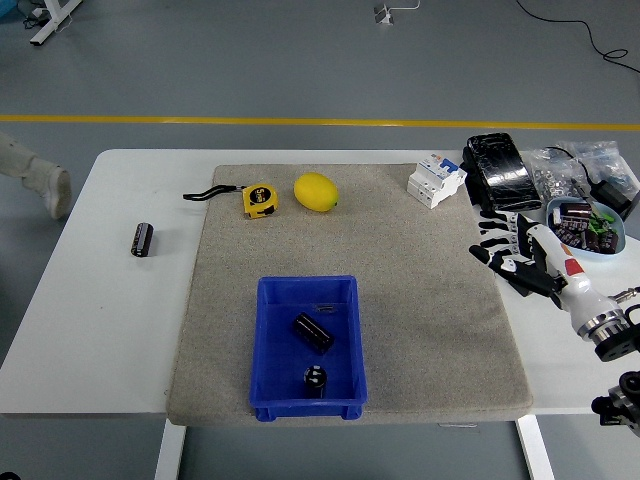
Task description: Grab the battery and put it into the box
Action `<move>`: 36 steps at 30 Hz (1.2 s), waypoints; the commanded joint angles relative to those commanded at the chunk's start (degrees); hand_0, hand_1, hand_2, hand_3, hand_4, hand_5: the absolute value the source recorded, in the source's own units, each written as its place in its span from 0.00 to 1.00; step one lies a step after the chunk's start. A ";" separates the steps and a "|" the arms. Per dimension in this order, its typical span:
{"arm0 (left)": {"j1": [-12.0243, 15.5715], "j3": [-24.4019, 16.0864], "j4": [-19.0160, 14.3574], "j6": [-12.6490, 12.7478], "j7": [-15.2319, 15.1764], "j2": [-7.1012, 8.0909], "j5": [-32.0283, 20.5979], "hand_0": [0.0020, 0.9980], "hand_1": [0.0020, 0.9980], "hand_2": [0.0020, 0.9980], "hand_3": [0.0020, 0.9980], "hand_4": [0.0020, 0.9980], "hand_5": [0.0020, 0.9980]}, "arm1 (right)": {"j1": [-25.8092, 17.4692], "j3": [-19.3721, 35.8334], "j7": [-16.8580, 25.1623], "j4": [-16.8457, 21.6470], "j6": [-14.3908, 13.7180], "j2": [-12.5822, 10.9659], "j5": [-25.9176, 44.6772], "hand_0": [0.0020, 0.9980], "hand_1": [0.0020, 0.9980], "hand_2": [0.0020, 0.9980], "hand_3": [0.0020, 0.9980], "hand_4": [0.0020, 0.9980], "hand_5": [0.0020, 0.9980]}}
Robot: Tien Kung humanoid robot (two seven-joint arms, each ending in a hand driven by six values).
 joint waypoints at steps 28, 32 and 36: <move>-0.05 0.05 0.20 1.53 -0.70 -0.85 2.13 0.71 0.71 0.73 0.64 0.66 0.67 | -15.01 7.05 6.37 10.08 0.37 4.94 20.97 0.95 0.88 0.89 0.93 1.00 1.00; -0.08 0.51 0.26 2.05 -0.98 -0.93 1.56 0.71 0.71 0.73 0.64 0.67 0.67 | -14.48 6.76 6.13 10.54 0.49 4.74 20.32 0.95 0.88 0.88 0.91 1.00 1.00; 0.09 0.93 0.31 2.40 -1.21 -1.00 1.27 0.71 0.70 0.74 0.64 0.67 0.67 | -14.27 6.88 6.12 10.58 0.39 4.92 20.16 0.95 0.88 0.88 0.91 1.00 1.00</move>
